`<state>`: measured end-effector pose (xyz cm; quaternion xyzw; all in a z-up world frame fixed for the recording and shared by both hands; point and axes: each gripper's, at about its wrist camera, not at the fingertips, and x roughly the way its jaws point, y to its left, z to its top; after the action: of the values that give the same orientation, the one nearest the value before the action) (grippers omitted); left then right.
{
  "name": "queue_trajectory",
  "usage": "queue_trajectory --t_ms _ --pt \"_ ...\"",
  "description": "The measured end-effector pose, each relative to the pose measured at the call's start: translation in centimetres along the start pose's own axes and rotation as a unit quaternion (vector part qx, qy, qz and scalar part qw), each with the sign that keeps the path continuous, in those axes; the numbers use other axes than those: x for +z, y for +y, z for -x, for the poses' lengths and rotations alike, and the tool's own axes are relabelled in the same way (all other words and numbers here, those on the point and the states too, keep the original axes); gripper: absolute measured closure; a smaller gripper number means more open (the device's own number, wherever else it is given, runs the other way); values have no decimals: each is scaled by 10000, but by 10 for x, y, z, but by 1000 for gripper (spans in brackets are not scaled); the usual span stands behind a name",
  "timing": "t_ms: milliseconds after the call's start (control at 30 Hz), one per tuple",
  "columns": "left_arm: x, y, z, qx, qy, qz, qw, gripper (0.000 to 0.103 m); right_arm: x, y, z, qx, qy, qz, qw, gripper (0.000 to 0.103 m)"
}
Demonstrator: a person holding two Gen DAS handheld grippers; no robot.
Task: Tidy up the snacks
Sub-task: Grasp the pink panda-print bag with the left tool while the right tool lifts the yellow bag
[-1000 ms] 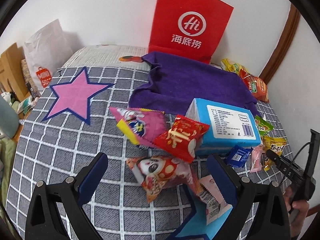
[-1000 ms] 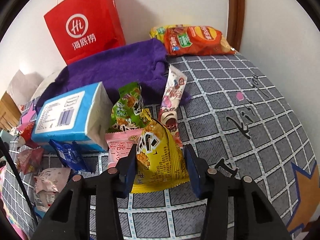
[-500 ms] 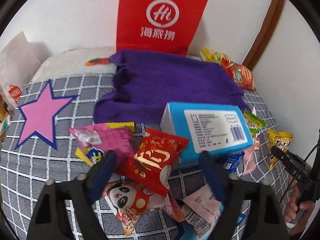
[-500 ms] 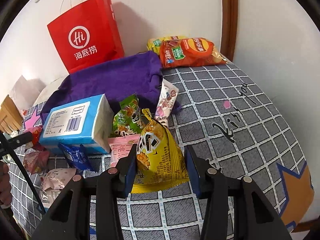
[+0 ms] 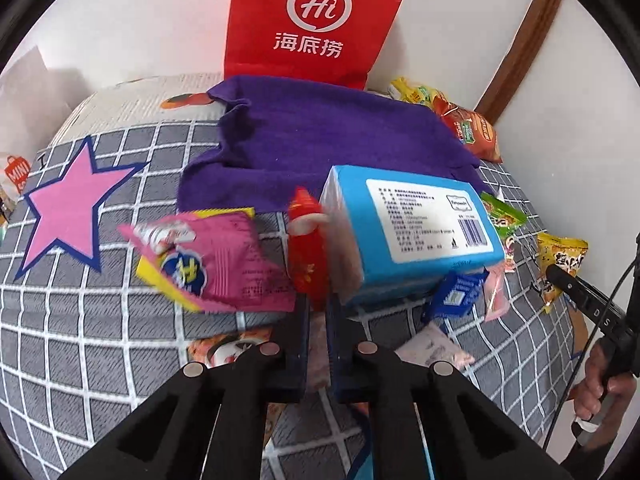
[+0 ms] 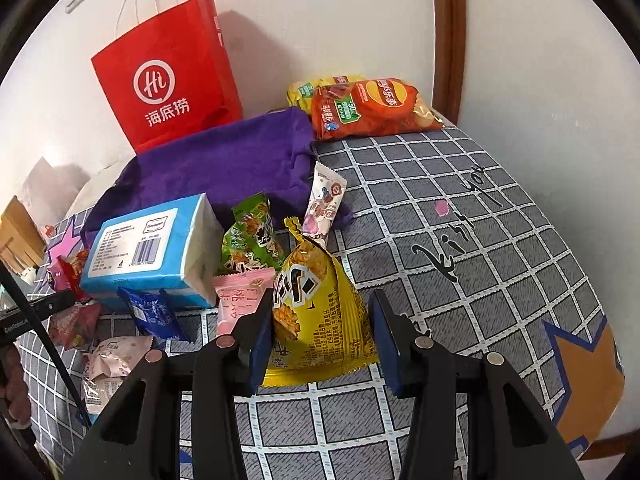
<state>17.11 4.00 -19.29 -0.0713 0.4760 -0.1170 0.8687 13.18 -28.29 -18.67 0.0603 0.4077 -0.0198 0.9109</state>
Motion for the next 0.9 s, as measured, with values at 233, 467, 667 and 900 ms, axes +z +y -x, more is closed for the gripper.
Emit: queue_trajectory --t_ms 233,467,667,900 --pt "-15 10 13 115 93 120 9998 59 -4 4 5 64 4 -33 10000 58" --pt "-25 0 7 527 159 -61 9985 39 -9 11 15 107 -31 74 9999 58" --pt "-30 10 -6 793 278 176 9963 32 -10 13 20 82 -38 126 9999 58" --pt "-31 8 11 624 102 256 9977 49 -8 17 32 146 -171 172 9996 58"
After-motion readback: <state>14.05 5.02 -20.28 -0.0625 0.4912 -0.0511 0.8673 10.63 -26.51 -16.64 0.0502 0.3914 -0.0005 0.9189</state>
